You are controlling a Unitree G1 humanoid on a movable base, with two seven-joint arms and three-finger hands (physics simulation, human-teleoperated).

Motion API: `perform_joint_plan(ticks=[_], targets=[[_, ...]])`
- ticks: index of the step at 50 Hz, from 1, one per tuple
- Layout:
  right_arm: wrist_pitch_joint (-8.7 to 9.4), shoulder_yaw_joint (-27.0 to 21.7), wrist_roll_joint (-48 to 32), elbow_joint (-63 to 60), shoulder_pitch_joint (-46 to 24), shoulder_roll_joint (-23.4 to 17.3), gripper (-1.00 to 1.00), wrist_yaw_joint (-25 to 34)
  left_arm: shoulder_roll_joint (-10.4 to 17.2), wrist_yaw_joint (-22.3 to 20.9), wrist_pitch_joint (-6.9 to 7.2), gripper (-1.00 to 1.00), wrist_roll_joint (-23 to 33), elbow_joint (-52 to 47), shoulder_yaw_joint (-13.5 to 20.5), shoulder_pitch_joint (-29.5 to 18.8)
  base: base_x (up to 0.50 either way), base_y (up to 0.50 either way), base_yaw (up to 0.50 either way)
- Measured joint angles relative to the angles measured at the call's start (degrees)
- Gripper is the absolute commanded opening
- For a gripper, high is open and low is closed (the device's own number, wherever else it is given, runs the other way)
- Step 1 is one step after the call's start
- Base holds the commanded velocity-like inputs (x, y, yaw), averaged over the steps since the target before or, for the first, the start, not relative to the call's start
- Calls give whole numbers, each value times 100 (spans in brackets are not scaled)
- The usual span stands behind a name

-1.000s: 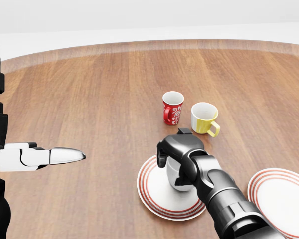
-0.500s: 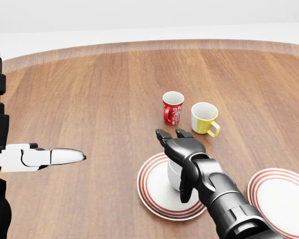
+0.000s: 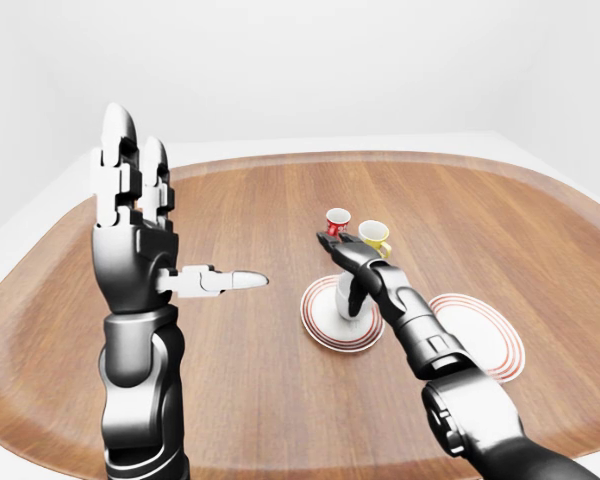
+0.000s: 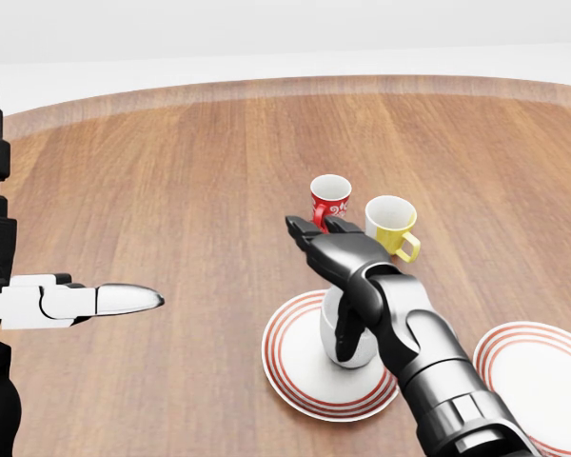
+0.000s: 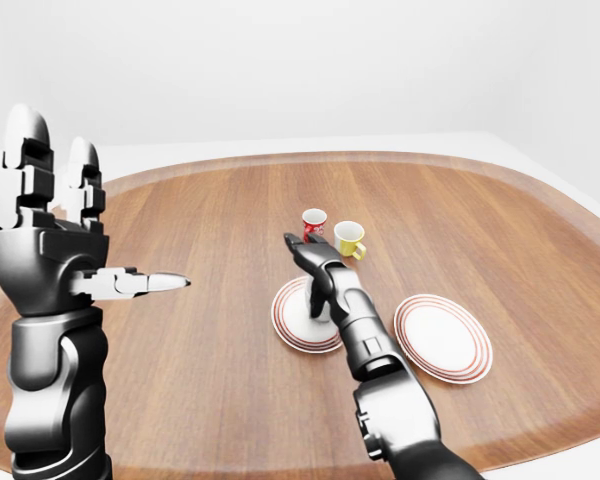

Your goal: Put the white mug on the left plate.

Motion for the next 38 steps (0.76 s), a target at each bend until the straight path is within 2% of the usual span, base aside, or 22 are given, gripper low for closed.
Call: perform_joint_plan(ticks=[1, 4, 12, 13, 19, 25, 38], targets=[[7, -23, 69, -149, 30, 13, 100, 114, 0, 0, 0, 100, 0, -1, 0, -1, 0, 0, 0], [178, -106, 393, -716, 134, 94, 100, 581, 2, 1, 0, 100, -1, -5, 2, -7, 0, 0, 0], [965, -205, 1354, -2195, 281, 266, 100, 1698, 13, 5, 0, 100, -8, 5, 17, -29, 0, 0, 0], [1000, -212, 1454, -2317, 286, 272, 100, 1791, 14, 6, 0, 100, -10, 6, 19, -32, 0, 0, 0], [1000, -285, 2132, -2793, 240, 320, 100, 2115, 27, 12, 0, 100, -21, 17, 36, -51, 0, 0, 0], [1000, -353, 2735, -2882, 202, 311, 100, 2162, 34, 16, 0, 100, -27, 23, 42, -59, 0, 0, 0], [1000, -563, 4145, -2429, 49, 152, 100, 1793, 42, 22, 0, 100, -31, 31, 54, -68, 0, 0, 0]])
